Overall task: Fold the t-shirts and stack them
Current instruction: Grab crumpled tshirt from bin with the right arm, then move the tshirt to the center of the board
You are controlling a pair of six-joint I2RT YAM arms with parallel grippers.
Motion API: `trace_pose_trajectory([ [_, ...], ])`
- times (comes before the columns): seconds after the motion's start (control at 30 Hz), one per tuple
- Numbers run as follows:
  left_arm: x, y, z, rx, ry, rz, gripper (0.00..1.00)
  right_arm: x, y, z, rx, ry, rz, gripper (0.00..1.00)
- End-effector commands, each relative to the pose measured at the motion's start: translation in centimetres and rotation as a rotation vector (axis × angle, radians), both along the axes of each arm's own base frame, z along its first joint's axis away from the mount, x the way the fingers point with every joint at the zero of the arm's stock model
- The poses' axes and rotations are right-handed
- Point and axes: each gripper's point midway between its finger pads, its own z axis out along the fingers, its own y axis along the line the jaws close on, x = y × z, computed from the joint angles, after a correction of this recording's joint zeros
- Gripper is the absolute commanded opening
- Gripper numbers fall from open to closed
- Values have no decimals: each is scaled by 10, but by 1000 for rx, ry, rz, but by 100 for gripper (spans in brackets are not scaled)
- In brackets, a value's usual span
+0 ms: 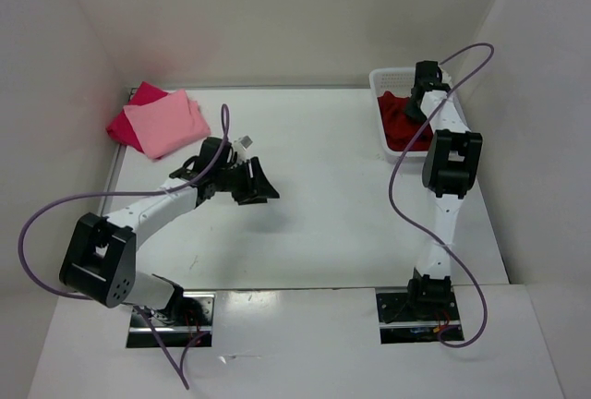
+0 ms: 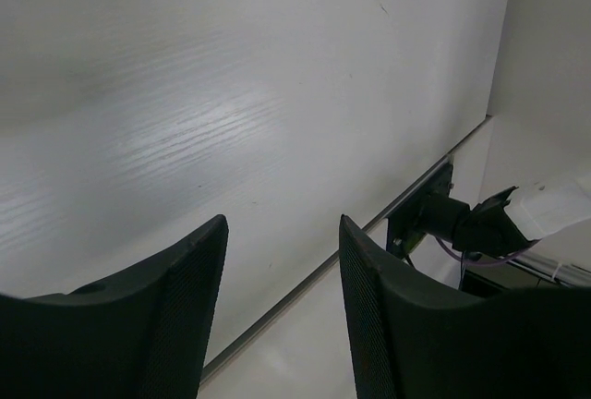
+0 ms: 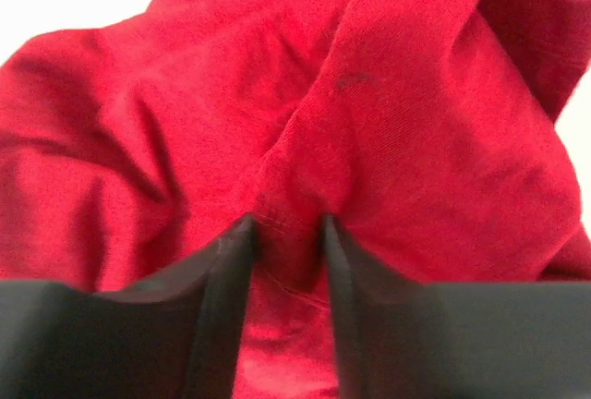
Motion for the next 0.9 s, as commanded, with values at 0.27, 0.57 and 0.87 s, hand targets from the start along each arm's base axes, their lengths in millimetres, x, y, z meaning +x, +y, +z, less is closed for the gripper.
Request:
trace_pose_trajectory([
  [0.27, 13, -18, 19, -29, -40, -14, 59, -13, 4, 144, -39, -258, -29, 4],
  [0.57, 48, -9, 46, -71, -68, 48, 59, -115, 81, 365, 96, -744, 187, 3],
  [0.87, 92, 60, 63, -117, -65, 264, 62, -245, 279, 510, 676, -1002, 921, 3],
])
